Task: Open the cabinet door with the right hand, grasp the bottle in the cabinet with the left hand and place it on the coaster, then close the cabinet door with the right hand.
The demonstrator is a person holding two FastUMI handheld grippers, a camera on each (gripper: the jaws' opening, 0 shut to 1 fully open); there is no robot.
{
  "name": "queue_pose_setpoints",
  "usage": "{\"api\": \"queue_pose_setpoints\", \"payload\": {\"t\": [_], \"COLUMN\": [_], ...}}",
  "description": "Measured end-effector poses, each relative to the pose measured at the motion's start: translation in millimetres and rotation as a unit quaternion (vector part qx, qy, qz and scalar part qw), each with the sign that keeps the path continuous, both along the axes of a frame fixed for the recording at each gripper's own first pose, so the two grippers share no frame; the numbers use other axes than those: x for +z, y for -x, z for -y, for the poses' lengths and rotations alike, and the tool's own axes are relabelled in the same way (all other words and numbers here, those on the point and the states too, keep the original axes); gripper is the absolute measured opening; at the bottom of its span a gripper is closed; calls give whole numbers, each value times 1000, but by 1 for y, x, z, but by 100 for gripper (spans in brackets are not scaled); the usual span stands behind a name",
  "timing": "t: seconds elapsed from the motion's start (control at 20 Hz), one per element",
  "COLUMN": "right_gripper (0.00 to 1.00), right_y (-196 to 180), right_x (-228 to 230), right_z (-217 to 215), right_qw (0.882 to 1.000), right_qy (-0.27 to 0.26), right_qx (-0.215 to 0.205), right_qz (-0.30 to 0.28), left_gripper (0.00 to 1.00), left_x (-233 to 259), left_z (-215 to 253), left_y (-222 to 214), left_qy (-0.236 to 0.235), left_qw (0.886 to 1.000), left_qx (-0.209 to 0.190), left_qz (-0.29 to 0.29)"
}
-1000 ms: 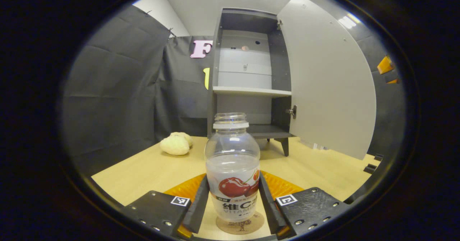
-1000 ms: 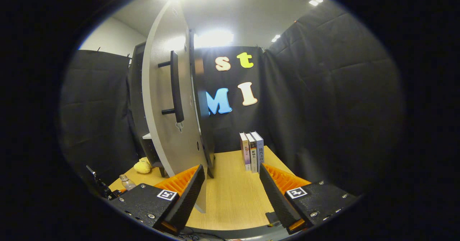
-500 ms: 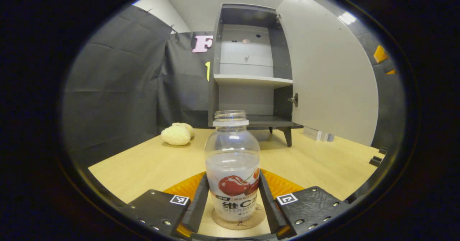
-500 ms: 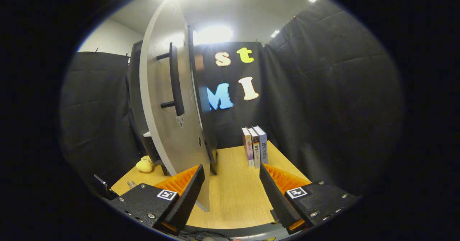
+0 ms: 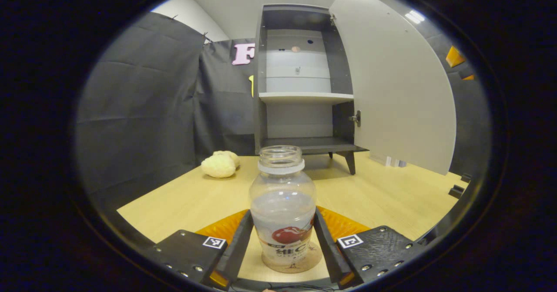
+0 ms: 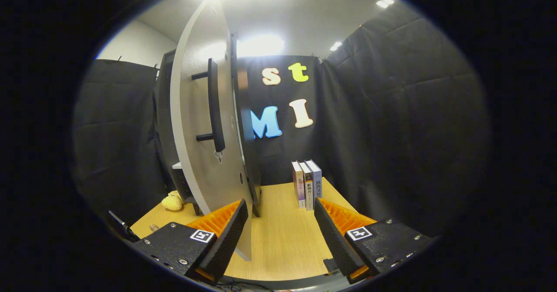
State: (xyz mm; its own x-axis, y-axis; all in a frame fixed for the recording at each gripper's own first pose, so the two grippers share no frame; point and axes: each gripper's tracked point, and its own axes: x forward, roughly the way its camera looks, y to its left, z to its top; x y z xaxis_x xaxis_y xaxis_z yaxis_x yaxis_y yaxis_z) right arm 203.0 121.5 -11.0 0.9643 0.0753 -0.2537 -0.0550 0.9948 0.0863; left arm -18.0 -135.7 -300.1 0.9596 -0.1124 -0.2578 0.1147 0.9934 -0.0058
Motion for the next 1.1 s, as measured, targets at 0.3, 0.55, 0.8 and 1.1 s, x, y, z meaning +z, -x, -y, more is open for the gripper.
{"api": "queue_pose_setpoints", "payload": {"t": [0.3, 0.55, 0.8, 1.1], "right_gripper": [94, 94, 94, 94], "right_y": [-10, -24, -46, -67], "right_x": [19, 45, 78, 92], "right_z": [8, 6, 7, -10], "right_qw": [1000, 999, 997, 994], "right_qy": [19, 19, 32, 45], "right_qx": [-3, 7, -26, -64], "right_qz": [10, 25, 64, 71], "left_gripper": [77, 77, 77, 82], "left_x": [61, 109, 160, 218], "left_z": [0, -14, -42, -98], "left_y": [16, 38, 42, 18], "left_qy": [-11, -25, -10, -17], "left_qw": [1000, 999, 999, 995], "left_qx": [-4, 20, 41, 68], "left_qz": [21, 21, 20, 67]}}
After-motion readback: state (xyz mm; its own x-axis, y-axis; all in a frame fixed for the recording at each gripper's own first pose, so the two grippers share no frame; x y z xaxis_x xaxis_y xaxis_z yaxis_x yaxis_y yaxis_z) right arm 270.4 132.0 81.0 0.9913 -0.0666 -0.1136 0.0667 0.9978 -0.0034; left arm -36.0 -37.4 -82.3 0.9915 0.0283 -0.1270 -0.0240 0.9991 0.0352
